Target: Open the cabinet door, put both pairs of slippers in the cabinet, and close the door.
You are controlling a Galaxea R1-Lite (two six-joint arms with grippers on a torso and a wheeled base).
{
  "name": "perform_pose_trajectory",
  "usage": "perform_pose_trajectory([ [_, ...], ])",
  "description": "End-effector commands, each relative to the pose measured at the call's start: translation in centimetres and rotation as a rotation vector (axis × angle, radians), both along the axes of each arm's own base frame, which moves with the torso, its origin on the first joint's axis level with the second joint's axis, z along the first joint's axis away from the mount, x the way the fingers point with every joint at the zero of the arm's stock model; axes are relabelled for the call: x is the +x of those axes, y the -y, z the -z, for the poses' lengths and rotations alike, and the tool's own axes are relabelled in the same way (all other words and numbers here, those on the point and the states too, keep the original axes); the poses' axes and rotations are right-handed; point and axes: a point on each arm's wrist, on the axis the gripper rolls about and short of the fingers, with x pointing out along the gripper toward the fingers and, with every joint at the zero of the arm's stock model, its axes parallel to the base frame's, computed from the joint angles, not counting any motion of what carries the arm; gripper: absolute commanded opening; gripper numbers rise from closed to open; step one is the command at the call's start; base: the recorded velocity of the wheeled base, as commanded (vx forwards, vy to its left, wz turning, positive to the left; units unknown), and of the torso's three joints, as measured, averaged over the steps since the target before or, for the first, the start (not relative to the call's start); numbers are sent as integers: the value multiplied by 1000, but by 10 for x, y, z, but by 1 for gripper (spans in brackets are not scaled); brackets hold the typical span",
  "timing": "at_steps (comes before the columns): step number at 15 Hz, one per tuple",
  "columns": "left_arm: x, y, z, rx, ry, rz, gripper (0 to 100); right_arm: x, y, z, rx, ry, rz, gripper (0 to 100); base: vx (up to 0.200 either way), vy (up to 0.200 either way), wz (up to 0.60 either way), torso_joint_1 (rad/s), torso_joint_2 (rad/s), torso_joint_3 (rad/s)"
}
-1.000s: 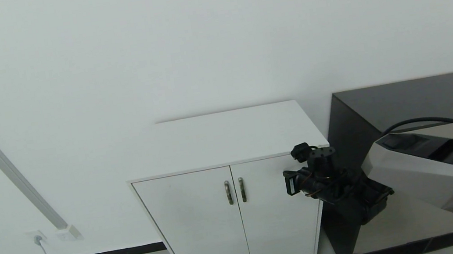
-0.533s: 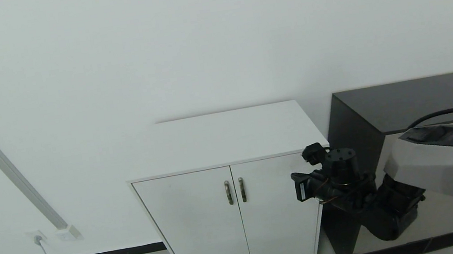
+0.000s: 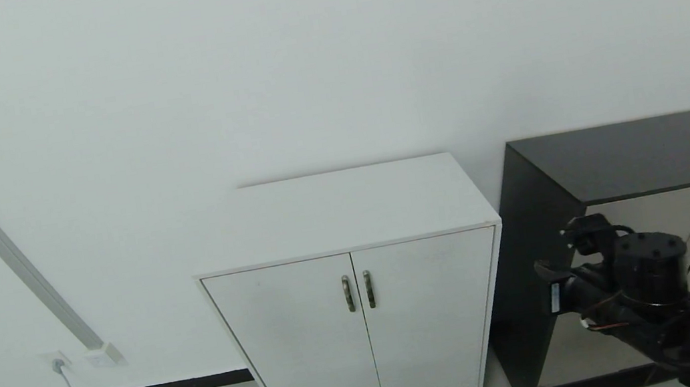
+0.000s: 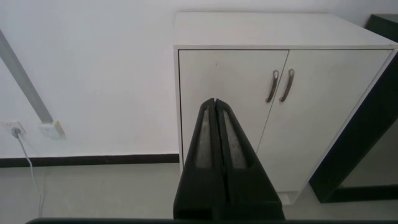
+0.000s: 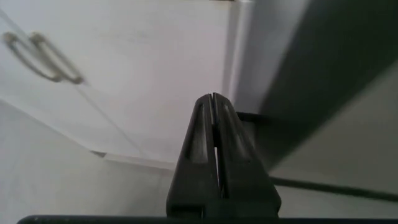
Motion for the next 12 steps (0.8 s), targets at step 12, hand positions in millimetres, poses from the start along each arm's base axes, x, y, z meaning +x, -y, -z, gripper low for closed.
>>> perform_pose_trajectory([
  [12, 0, 0, 0, 0, -1, -1, 0, -147, 100, -59, -68, 11, 367, 0, 0, 0, 0, 0, 0, 0],
])
